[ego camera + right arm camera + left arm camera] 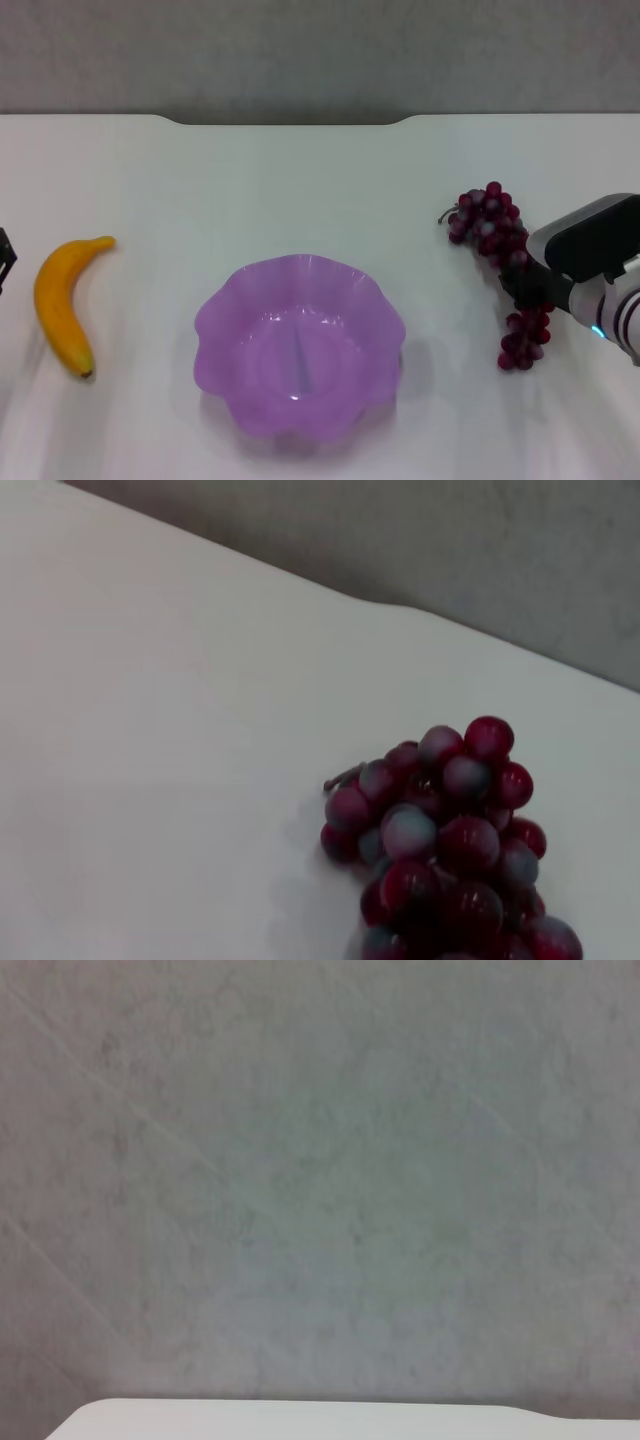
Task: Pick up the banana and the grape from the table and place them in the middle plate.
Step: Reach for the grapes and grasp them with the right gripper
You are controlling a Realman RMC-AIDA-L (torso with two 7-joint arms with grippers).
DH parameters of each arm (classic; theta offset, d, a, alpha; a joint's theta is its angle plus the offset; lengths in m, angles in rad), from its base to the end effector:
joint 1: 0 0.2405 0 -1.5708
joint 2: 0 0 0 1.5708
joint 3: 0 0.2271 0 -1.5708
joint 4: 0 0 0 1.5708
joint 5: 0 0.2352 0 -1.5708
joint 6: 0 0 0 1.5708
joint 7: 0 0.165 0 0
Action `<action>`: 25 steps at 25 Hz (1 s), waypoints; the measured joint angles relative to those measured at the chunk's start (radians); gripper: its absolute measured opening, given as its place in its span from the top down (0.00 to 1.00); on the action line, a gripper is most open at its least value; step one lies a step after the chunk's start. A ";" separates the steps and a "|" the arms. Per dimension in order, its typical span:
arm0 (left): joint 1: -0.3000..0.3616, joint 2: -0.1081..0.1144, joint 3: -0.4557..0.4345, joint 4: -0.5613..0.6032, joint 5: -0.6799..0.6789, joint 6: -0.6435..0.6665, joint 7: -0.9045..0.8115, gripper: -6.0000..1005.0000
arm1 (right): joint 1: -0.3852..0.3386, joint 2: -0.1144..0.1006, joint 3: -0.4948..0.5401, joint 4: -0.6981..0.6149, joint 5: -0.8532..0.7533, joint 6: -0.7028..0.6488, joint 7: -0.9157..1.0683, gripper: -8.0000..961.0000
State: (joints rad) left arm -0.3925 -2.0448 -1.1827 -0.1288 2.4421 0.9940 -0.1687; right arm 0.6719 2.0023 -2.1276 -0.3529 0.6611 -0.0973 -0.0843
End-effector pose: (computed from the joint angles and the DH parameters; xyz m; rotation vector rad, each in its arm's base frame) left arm -0.3871 0.3437 0.0198 -1.4208 -0.7280 -0.5103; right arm 0.3191 0.4231 -0.0738 -2.0103 0.7184 -0.0985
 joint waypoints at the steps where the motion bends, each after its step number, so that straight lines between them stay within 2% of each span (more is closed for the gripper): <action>1: 0.001 0.000 0.000 0.000 0.000 0.000 0.000 0.15 | 0.001 0.000 0.000 0.000 0.000 -0.005 0.000 0.55; 9: 0.003 0.001 0.000 0.000 0.000 0.000 0.000 0.15 | 0.005 -0.001 0.003 -0.004 0.000 -0.065 0.000 0.56; 16: 0.006 0.003 -0.002 0.003 -0.006 0.000 0.000 0.15 | 0.007 -0.003 0.059 -0.055 -0.002 -0.082 -0.032 0.56; 20: 0.007 0.003 -0.002 0.006 -0.013 0.000 0.000 0.15 | -0.025 -0.004 0.158 -0.161 -0.003 -0.079 -0.166 0.56; 25: 0.008 0.003 -0.002 0.006 -0.014 0.000 0.000 0.15 | -0.070 -0.003 0.223 -0.279 -0.003 -0.057 -0.278 0.57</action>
State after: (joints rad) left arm -0.3849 -2.0417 -1.1842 -0.1226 2.4282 0.9941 -0.1687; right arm 0.6018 1.9989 -1.9044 -0.6323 0.6580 -0.1543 -0.3618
